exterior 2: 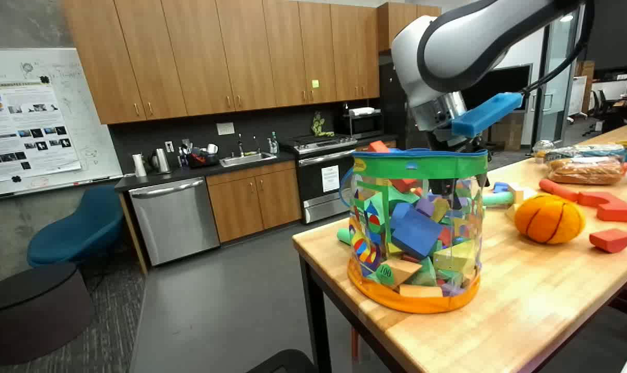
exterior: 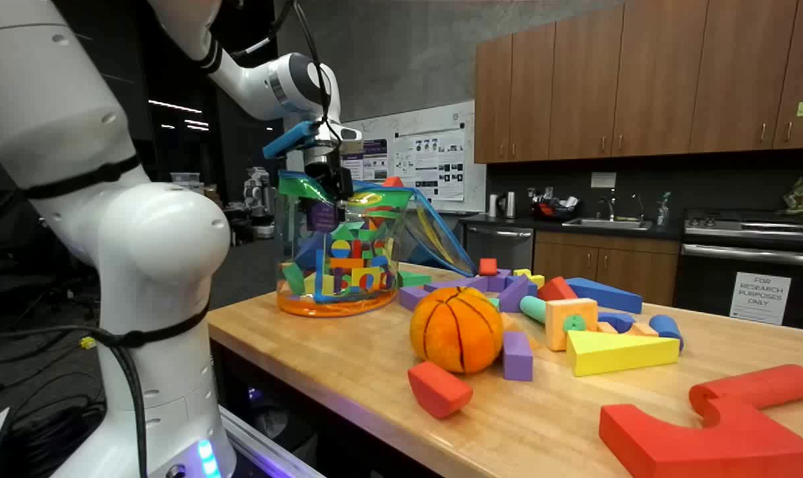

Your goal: Put the green cylinder in the clear bag on the left.

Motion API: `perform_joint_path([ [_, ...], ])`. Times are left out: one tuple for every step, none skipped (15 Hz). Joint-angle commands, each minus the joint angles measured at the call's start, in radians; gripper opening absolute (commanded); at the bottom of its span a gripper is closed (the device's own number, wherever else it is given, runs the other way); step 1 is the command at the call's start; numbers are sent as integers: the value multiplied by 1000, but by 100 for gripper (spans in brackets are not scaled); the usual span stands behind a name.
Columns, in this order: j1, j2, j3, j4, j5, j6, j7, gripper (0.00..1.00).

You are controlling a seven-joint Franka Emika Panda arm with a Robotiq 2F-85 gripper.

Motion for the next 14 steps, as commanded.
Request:
perform_joint_path([
  [29,3,-25,1,-9,-2,10,100],
  [29,3,-25,1,-9,-2,10,100],
  [29,3,-25,1,-9,-2,10,100],
  [29,3,-25,1,-9,-2,10,100],
  [29,3,-25,1,-9,-2,10,100],
  [29,3,-25,1,-9,-2,10,100],
  [29,3,-25,1,-9,-2,10,100],
  [29,3,-25,1,-9,-2,10,100],
  [29,3,-25,1,-9,-2,10,100],
  [29,3,-25,1,-9,-2,10,100],
  [28,3,-25,2,-14,-3,14,100],
  [33,-2,-27,4,-14,-8,6,100],
  [33,-4,-27,10,-20,-19,7,100],
  [33,-7,-26,16,-29,-26,10,100],
])
